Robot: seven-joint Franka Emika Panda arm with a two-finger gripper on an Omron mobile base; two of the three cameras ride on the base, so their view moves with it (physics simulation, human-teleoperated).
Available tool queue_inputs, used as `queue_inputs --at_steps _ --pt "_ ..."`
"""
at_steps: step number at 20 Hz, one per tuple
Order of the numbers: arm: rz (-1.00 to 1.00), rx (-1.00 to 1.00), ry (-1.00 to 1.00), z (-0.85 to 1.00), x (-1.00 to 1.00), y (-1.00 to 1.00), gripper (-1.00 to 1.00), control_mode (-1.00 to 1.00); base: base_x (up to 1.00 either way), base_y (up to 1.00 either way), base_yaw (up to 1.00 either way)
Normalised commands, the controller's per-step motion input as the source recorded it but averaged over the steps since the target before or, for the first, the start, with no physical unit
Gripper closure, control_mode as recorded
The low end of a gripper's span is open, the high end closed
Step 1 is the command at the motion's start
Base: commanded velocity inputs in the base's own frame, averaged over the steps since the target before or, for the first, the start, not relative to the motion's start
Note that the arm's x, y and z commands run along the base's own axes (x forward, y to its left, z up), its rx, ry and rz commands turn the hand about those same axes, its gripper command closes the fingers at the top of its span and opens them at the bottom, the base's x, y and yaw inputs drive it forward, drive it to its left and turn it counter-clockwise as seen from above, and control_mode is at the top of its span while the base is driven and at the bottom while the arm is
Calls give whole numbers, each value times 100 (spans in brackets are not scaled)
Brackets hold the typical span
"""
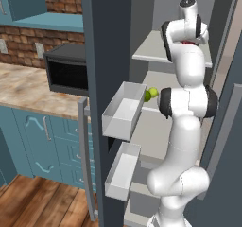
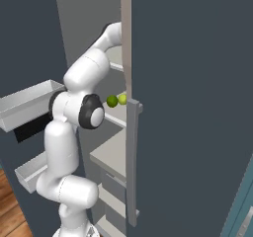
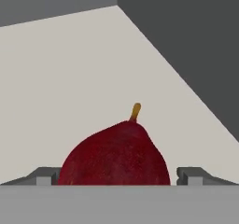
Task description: Take the lime and pear from the highest rack and move them to the second highest rack where the steak and pear are located, to maximize freezer space. Close the freezer door after rearranging.
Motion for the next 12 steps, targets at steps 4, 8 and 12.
queue_inputs --at_steps 4,8,12 --pt "0 2 0 -32 18 -3 100 -100 0 0 0" --pt "6 7 -9 -31 10 1 100 -100 0 0 0" --pt "1 0 -14 -27 0 24 100 -100 0 0 0"
